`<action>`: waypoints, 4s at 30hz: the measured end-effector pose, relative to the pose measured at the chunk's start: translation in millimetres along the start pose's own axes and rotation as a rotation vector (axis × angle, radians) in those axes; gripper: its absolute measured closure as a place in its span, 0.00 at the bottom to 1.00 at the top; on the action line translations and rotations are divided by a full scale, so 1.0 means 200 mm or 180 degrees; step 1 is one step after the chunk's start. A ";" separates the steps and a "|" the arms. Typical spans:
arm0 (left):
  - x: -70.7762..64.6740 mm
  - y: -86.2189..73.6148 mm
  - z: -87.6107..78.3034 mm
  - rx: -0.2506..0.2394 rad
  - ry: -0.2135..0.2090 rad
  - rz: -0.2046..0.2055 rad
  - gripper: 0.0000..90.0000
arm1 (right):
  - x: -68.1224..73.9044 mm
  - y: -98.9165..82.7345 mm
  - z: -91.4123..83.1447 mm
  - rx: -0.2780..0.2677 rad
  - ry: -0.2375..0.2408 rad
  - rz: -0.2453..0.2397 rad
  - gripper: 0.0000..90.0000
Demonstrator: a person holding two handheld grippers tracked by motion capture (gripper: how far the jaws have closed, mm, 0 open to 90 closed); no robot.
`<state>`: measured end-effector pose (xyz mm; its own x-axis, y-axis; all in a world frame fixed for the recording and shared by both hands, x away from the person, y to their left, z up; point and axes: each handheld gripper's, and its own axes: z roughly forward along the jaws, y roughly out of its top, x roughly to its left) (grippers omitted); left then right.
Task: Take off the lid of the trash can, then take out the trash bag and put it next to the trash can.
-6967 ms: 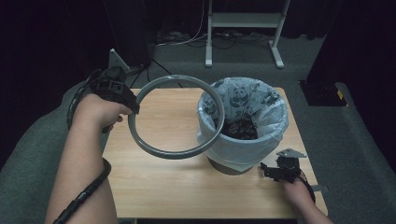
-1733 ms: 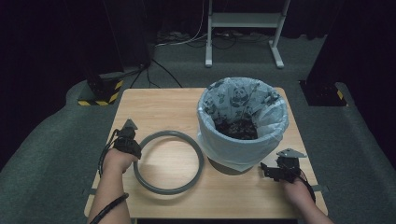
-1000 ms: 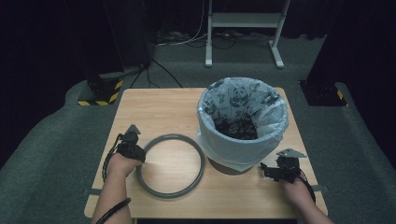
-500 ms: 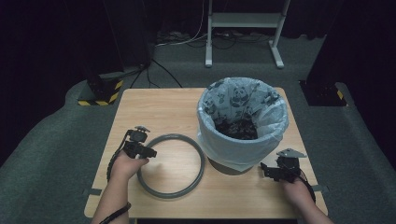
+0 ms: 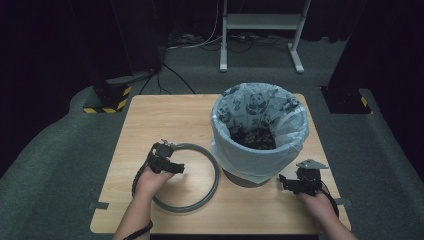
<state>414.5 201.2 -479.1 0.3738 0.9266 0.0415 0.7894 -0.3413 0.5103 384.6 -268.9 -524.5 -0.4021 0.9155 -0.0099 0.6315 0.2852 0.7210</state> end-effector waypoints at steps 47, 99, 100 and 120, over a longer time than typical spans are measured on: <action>-0.23 0.00 -0.29 -0.2108 -0.0948 -0.0044 0.16 | -0.04 0.21 -0.47 -0.1491 -0.0324 -0.0298 0.15; -0.43 0.33 -0.68 -0.3076 -0.0658 -0.0059 0.30 | 0.06 0.56 -0.90 -0.2437 -0.0115 -0.0320 0.18; -0.43 0.35 -0.67 -0.3057 -0.0661 -0.0046 0.32 | 0.06 0.58 -0.89 -0.2417 -0.0122 -0.0319 0.19; -0.44 0.44 -0.61 -0.2829 -0.0871 -0.0392 0.51 | 0.13 0.74 -0.73 -0.1932 -0.0141 -0.0099 0.51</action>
<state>391.7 108.2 -333.3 0.5030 0.8402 -0.2024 0.2115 0.1074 0.9714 371.4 -244.8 -316.7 -0.3782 0.9240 -0.0569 0.1238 0.1113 0.9860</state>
